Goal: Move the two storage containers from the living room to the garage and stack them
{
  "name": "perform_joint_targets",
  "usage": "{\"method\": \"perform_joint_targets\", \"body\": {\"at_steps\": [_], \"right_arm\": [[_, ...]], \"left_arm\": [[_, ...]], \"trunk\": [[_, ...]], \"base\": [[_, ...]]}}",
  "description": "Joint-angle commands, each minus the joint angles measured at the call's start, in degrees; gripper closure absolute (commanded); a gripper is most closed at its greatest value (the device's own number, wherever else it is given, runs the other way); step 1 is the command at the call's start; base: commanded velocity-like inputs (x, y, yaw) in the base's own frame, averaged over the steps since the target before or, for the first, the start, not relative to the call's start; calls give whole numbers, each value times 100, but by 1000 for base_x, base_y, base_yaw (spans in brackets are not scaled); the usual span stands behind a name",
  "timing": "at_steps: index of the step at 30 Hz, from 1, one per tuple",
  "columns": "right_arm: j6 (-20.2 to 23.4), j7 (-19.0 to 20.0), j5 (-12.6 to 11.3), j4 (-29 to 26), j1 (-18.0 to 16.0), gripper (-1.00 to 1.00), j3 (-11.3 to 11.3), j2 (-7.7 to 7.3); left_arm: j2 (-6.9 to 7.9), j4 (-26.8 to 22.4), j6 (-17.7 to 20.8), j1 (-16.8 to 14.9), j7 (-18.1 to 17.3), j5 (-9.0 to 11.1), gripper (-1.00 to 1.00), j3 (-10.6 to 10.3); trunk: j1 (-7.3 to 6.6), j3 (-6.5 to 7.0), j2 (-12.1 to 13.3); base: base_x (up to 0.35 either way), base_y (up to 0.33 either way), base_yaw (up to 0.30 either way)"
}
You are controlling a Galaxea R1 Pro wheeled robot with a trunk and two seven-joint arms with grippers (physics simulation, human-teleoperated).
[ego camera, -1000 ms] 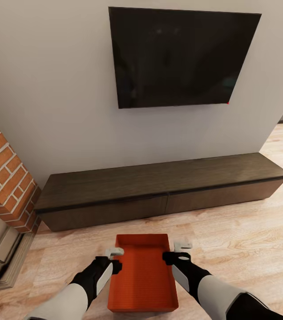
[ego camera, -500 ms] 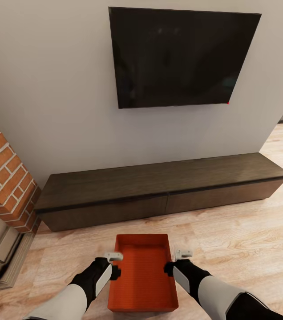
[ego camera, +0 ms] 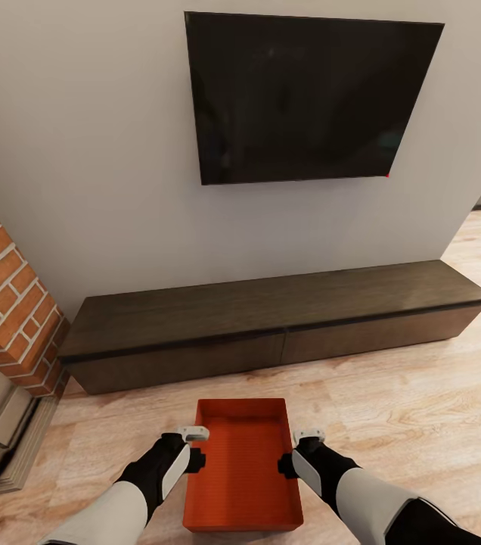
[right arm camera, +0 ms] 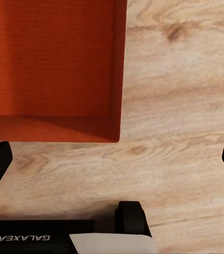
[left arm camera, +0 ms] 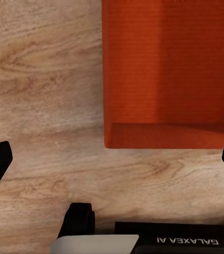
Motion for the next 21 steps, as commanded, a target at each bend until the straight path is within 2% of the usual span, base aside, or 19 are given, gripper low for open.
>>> {"method": "perform_joint_targets", "body": {"at_steps": [1,9,21], "right_arm": [[15,-37,-56,-13,-3,-100,48,-3],[-173,-37,-56,-87,-3,-100,42,-43],[-200,-37,-56,-96,-3,-100,39,-58]], "left_arm": [[4,-9,18,-1,44,61,-100,-43],[5,-16,3,-1,44,61,-100,-39],[5,-49,14,-1,43,52,-100,-47]], "trunk": [[0,-5,-2],[0,-5,-2],[0,-5,-2]], "base": [[0,0,0],[0,0,0],[0,0,0]]}}
